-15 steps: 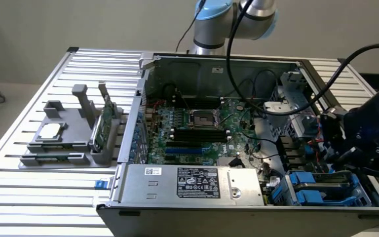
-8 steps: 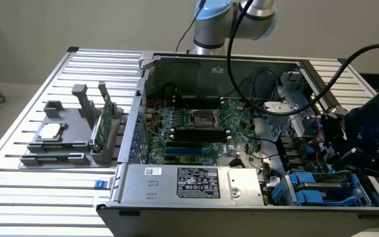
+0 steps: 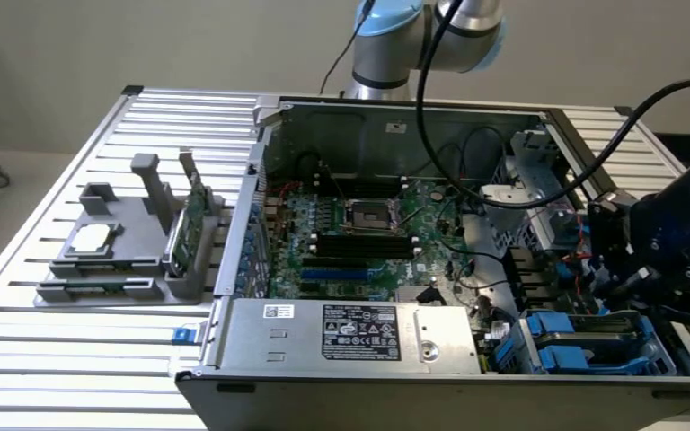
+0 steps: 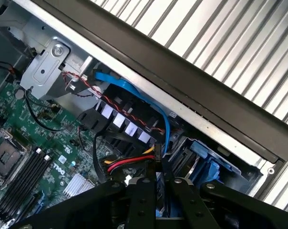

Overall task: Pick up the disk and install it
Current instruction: 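Insert the first disk wire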

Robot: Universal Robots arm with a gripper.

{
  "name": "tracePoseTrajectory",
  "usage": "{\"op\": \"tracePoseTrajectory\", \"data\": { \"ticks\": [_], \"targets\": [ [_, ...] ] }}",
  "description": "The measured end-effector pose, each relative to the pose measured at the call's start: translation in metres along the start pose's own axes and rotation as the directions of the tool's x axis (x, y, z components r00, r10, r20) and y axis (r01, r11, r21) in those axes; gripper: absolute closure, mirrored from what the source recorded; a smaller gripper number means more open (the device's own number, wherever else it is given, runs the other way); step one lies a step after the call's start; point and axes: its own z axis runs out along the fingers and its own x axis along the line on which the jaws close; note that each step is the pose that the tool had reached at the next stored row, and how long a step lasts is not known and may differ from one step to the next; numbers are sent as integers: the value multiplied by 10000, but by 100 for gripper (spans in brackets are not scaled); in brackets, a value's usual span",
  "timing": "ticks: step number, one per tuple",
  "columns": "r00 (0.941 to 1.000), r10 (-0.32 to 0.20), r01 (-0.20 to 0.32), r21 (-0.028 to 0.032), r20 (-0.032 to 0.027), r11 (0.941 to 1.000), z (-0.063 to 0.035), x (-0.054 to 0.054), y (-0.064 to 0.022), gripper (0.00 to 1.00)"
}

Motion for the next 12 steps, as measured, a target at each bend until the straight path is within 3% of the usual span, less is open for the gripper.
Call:
{"op": "tracePoseTrajectory", "data": {
  "ticks": [12],
  "targets": [
    [9939, 1106, -1105, 193, -33, 9937, -28, 1, 3, 84]
  ]
}}
